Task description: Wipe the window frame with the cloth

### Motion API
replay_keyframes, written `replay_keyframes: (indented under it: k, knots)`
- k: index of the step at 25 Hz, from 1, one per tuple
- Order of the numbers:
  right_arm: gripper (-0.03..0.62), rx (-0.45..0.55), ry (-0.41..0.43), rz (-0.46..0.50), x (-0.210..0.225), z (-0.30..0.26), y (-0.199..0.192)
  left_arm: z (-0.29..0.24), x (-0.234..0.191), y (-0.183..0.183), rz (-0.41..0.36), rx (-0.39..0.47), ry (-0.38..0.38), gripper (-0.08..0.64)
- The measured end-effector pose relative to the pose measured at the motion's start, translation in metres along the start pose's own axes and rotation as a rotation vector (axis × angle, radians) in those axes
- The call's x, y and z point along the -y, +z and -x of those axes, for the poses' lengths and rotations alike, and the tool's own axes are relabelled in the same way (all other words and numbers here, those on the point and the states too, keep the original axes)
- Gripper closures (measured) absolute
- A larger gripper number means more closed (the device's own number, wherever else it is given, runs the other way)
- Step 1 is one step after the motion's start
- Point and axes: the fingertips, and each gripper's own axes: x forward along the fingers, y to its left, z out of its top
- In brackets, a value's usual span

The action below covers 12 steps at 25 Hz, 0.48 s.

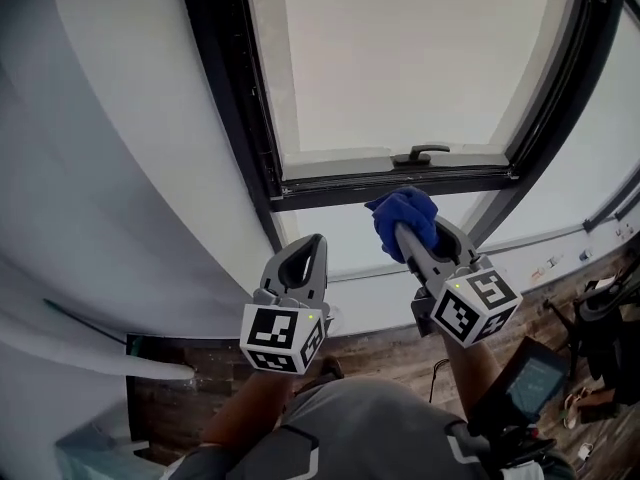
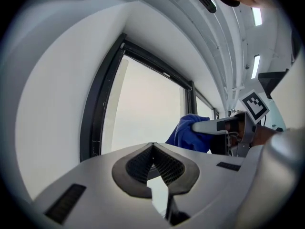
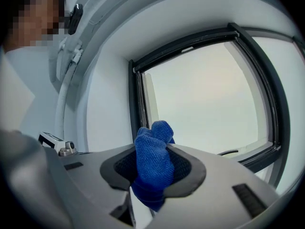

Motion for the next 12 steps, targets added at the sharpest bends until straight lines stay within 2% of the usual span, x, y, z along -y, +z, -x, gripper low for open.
replay_keyframes:
  k: [7,12]
  knots:
    - [0.460,-0.028,0.057,-0.033,0.015,-0.070,-0.002,-0.040,-0.046,-0.001,0.010,-0.023,0.053,0.551]
    - [0.460,-0.040,0.147,-0.031,0.018,-0.105,-0.001,-0.056,-0.062,-0.005,0.017,-0.032,0.133,0.551]
